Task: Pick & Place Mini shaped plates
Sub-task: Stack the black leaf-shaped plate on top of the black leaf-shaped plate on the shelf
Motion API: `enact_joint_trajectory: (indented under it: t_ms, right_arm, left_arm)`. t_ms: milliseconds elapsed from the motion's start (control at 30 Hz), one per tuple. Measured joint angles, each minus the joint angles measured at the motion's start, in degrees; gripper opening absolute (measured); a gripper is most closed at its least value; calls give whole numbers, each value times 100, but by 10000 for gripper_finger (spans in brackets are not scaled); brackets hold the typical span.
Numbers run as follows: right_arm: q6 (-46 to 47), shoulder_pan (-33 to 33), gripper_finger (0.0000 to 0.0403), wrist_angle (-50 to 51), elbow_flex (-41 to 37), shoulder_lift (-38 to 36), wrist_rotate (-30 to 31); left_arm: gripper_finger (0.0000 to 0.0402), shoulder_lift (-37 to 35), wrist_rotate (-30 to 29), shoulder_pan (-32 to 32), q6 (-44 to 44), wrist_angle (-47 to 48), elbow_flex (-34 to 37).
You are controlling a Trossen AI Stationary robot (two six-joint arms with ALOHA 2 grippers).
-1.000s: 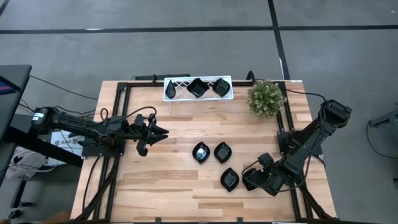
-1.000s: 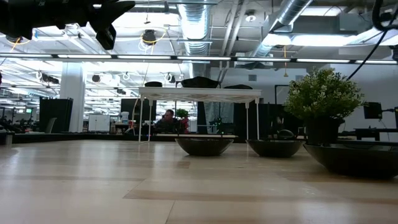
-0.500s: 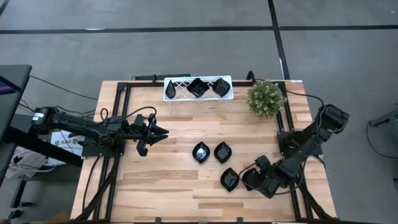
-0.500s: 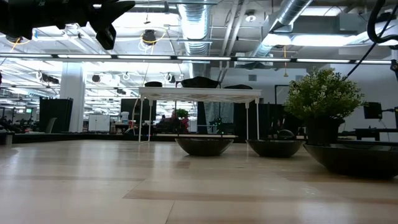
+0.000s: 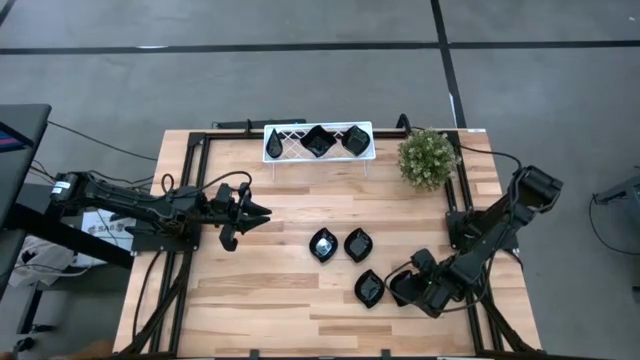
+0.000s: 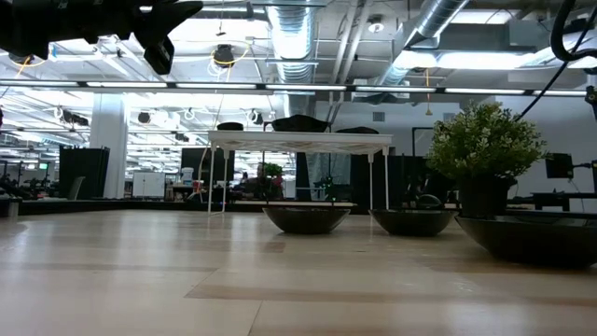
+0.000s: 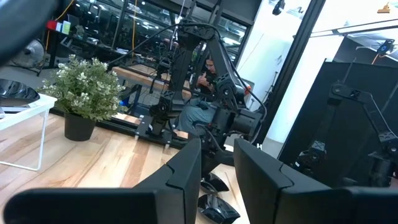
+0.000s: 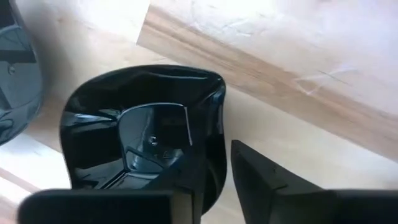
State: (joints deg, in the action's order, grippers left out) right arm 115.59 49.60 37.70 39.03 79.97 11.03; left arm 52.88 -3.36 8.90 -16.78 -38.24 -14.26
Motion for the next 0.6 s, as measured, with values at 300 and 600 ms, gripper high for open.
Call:
enact_joint_trajectory:
  t_ms: [300,600]
  right_arm:
    - [-20,0,14,199,0,-155,2]
    - [-18,0,3,674,0,-521,2]
  left_arm:
    - [97,0,0,-1,-1,-2,0]
    - [97,0,0,-1,1,-4,-2]
